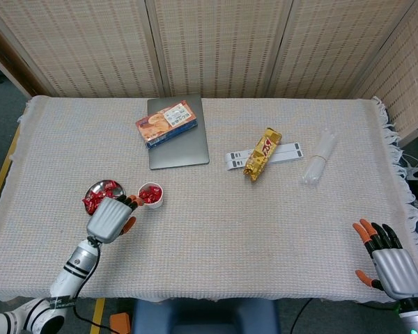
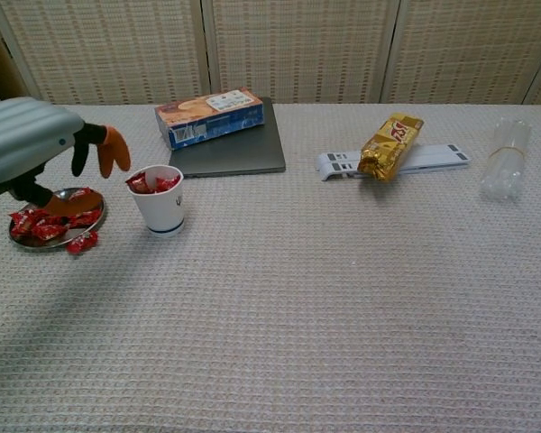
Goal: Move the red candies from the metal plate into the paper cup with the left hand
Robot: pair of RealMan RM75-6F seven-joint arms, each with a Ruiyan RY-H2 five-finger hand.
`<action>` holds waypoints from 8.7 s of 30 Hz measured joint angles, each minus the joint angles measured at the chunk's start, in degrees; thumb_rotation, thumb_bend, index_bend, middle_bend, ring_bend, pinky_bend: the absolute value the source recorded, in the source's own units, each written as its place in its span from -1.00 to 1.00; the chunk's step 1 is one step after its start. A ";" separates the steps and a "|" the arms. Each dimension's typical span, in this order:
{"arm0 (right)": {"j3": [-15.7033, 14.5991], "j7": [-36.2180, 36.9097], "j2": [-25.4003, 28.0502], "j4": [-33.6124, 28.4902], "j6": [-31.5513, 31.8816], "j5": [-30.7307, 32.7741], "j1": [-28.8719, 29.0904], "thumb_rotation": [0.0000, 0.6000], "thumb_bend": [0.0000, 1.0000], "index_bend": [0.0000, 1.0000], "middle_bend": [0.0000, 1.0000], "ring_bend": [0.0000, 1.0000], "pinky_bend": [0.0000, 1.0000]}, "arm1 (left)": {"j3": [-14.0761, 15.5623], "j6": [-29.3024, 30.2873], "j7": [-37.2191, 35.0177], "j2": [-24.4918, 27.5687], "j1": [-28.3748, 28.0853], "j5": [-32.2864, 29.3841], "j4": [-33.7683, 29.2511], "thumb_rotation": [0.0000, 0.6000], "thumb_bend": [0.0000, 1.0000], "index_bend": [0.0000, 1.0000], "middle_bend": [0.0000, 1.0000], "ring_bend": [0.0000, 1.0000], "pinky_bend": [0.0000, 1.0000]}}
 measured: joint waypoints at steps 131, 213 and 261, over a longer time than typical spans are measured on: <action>1.32 -0.15 0.55 -0.49 -1.92 3.71 0.53 1.00 -0.78 -1.00 -1.00 -1.00 -1.00 | -6.57 -3.66 1.87 -5.94 -6.50 -2.24 10.74 1.00 -0.17 -0.57 -0.42 -0.34 0.97; -0.30 -2.10 -0.18 -0.82 -1.79 -0.01 0.68 1.00 -0.78 -1.00 -1.00 -1.00 -1.00 | -3.91 -18.66 5.33 -8.96 -2.04 -18.66 26.97 1.00 0.03 0.24 0.32 0.17 1.00; -0.71 -2.39 -0.26 -0.87 -2.55 -0.21 1.03 1.00 -0.78 -1.00 -1.00 -1.00 -1.00 | -1.39 -17.03 8.79 -2.48 -0.74 -18.29 20.61 1.00 -0.18 -0.32 -0.41 -0.38 1.00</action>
